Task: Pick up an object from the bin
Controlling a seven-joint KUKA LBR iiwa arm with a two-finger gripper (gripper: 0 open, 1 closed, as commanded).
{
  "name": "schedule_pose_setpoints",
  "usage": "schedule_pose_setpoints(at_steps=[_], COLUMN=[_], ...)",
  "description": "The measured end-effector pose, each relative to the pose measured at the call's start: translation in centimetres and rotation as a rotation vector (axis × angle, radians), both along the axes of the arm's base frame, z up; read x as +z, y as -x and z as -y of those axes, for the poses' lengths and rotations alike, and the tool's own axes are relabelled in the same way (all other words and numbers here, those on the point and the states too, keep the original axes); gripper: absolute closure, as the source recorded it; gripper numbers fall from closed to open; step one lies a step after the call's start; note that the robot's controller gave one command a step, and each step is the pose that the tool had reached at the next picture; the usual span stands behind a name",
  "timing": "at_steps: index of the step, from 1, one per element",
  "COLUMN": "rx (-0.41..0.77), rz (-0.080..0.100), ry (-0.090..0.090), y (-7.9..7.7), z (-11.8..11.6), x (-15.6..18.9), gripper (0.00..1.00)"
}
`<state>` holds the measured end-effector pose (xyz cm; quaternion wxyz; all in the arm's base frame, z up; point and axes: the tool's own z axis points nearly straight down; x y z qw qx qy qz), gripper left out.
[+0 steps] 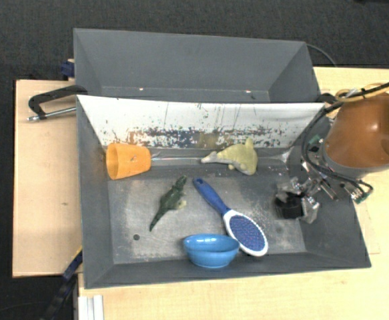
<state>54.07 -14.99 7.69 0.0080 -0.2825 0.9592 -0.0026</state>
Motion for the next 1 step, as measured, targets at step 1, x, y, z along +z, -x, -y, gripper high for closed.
schedule_pose_setpoints(at_steps=[1], rx=[0.046], rz=[-0.002], ry=[0.003], y=[0.65], z=[-0.54], x=[16.14], gripper=[1.00])
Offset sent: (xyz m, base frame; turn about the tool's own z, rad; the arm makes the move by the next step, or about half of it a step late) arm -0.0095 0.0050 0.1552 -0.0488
